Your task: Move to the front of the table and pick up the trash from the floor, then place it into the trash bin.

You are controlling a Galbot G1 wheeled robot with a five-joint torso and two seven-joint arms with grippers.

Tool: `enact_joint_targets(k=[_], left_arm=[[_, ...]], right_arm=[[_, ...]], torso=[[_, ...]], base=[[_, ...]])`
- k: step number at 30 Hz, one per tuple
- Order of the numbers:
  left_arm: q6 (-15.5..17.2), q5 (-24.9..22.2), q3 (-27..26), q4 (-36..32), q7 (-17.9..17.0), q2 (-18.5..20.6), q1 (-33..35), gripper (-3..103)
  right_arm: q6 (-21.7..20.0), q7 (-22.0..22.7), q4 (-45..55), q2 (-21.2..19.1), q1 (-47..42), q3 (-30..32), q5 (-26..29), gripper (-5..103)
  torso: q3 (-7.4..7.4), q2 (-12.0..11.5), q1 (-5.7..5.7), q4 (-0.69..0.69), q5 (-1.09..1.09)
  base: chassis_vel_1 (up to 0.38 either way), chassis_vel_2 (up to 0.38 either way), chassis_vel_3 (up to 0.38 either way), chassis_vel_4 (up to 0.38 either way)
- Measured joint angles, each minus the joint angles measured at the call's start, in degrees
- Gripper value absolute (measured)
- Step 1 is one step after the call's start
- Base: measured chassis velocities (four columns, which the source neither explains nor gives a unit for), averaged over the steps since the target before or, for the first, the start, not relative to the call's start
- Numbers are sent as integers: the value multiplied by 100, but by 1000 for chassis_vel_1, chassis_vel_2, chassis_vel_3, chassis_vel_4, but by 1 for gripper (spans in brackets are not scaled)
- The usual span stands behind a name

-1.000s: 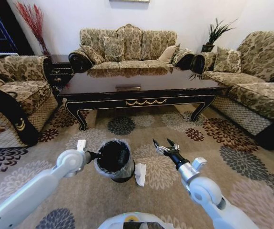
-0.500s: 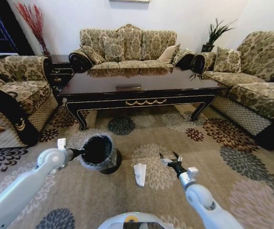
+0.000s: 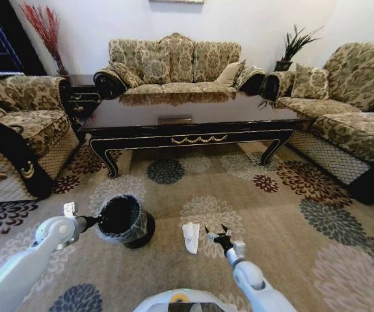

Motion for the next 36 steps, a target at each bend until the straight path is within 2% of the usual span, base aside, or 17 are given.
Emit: enact_joint_targets(k=[4, 11, 12, 16, 22, 24, 25, 27, 31, 34, 35, 36], left_arm=[[0, 65, 73, -183, -52, -46, 112, 2], [0, 174, 167, -259, -76, 13, 166, 2], [1, 165, 167, -274, -87, 10, 161, 2], [-2, 157, 160, -277, -84, 27, 193, 2], [0, 173, 90, -333, -83, 52, 328, 2], [-1, 164, 50, -350, -83, 59, 346, 2], [-1, 164, 50, -350, -83, 59, 346, 2], [-2, 150, 13, -349, -83, 71, 360, 2], [-2, 140, -9, -348, -87, 90, 383, 2], [-1, 113, -13, -356, -128, 81, 362, 2], [-1, 113, -13, -356, -128, 81, 362, 2], [-1, 92, -13, -358, -155, 73, 336, 2]], right_arm=[[93, -60, -436, 195, 245, -301, -264, 100], [93, -63, -789, 356, 580, -516, -134, 100], [88, -62, -840, 372, 619, -542, -134, 103], [84, -63, -941, 405, 685, -624, -134, 99], [116, -64, -1178, 564, 819, -741, -243, 98], [126, -72, -1272, 607, 865, -759, -305, 89], [126, -72, -1272, 607, 865, -759, -305, 89], [144, -90, -1403, 636, 940, -794, -339, 78], [170, -109, -1524, 650, 997, -809, -355, 75], [188, -141, -1610, 651, 999, -843, -415, 60], [188, -141, -1610, 651, 999, -843, -415, 60], [207, -149, -1643, 651, 988, -853, -460, 54]], torso=[[0, 0, 0, 2, 1], [0, 0, 0, 2, 1], [0, 0, 0, 3, 1], [0, 0, 0, 0, 1], [0, 0, 0, 3, 1], [0, 0, 0, 2, 1], [0, 0, 0, 2, 1], [0, 0, 0, 0, 2], [0, 0, 0, 2, 1], [0, 0, 0, 2, 1], [0, 0, 0, 2, 1], [0, 0, 0, 2, 1]], base=[[0, 0, 0, 0], [0, 0, 0, 0], [0, 0, 0, 0], [0, 0, 0, 0], [0, 0, 0, 0], [0, 0, 0, 0], [0, 0, 0, 0], [0, 0, 0, 0], [0, 0, 0, 0], [0, 0, 0, 0], [0, 0, 0, 0], [0, 0, 0, 0]])
